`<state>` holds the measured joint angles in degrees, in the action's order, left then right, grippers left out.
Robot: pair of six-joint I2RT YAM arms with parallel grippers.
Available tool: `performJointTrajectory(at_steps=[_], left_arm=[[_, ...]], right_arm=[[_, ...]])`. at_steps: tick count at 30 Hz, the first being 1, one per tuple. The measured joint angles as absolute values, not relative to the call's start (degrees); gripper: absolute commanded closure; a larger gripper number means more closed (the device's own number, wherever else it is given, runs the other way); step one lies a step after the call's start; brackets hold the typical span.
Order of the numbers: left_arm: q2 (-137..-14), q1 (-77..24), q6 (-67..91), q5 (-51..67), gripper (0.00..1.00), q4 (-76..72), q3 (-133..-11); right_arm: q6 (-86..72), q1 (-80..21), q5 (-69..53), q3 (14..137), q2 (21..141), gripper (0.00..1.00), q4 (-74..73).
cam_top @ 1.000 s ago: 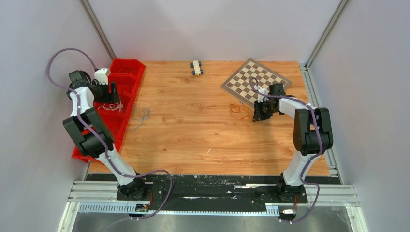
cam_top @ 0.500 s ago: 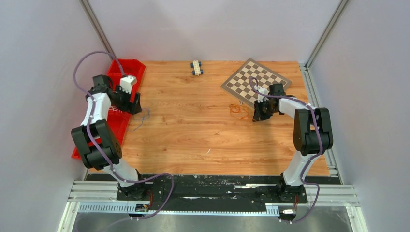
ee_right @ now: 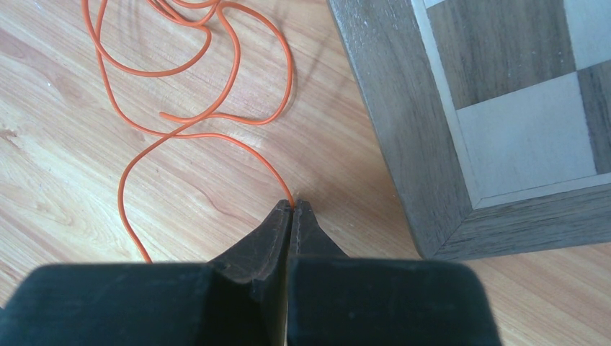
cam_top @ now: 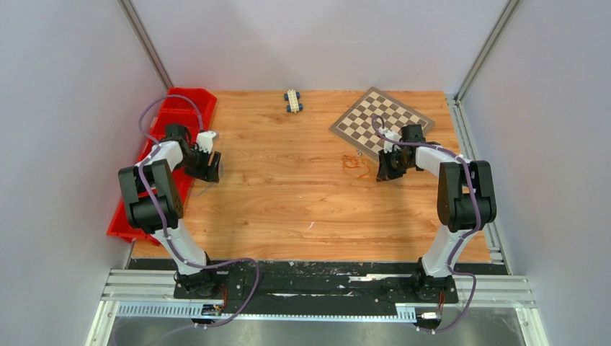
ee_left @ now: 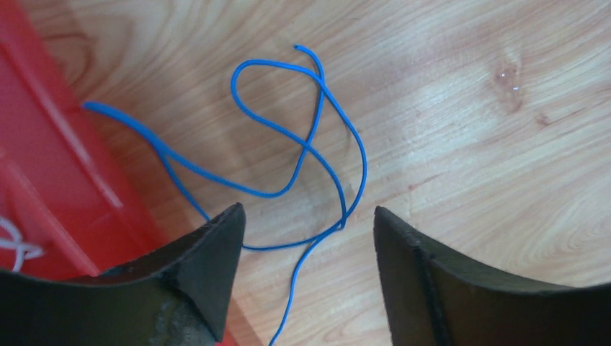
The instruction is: Untangle the cables
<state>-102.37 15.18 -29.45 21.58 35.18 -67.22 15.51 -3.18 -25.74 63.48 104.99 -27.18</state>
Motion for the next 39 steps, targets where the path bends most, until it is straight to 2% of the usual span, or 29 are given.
performJointTrajectory(at_steps=[1, 2, 3, 4, 5, 6, 8, 13, 18, 21, 26, 31, 39], left_arm=[[-102.98, 14.85, -29.39, 21.37, 0.44, 35.09, -67.22], [-103.68, 14.52, -29.26, 21.19, 0.59, 35.07, -67.22], [-104.14, 14.22, -29.15, 21.08, 0.67, 35.14, -67.22], [-104.4, 14.04, -28.88, 21.04, 0.8, 35.29, -67.22], [-104.44, 13.82, -29.1, 21.06, 0.86, 35.55, -67.22], [-104.44, 13.65, -28.97, 21.28, 0.95, 36.01, -67.33], [-104.42, 13.45, -29.06, 22.06, 1.0, 37.71, -68.34], [-100.07, 13.28, -29.06, 26.41, 1.0, 42.63, -71.94], [-86.98, 14.44, -30.09, 31.35, 1.0, 48.42, -76.44], [-81.95, 17.15, -30.22, 34.48, 1.0, 53.21, -81.87], [-80.71, 25.65, -30.15, 36.99, 1.0, 59.88, -88.86], [-80.73, 33.78, -30.33, 33.8, 1.0, 65.21, -88.86], [-80.44, 42.11, -28.97, 25.87, 1.0, 64.99, -83.4]], right_arm=[[15.51, -3.2, -25.74, 63.48, 104.99, 1.0, -27.18], [15.51, -3.18, -25.76, 63.48, 104.99, 1.0, -27.18], [15.51, -3.18, -25.76, 63.48, 104.99, 1.0, -27.18], [15.51, -3.18, -25.76, 63.48, 104.99, 1.0, -27.18], [15.51, -3.18, -25.76, 63.48, 104.99, 1.0, -27.18], [15.49, -3.18, -25.76, 63.51, 104.99, 1.0, -27.16], [15.4, -3.18, -25.85, 63.51, 105.01, 1.0, -27.16], [14.52, -3.36, -27.83, 63.51, 105.36, 1.0, -27.18], [13.89, -3.75, -29.98, 63.51, 105.69, 1.0, -27.2], [13.76, -4.16, -30.92, 63.48, 105.78, 1.0, -27.29], [13.82, -4.75, -32.97, 63.33, 105.78, 1.0, -27.64], [14.55, -5.06, -34.96, 63.31, 105.78, 1.0, -27.77], [16.21, -5.06, -36.64, 63.31, 105.78, 1.0, -28.45]])
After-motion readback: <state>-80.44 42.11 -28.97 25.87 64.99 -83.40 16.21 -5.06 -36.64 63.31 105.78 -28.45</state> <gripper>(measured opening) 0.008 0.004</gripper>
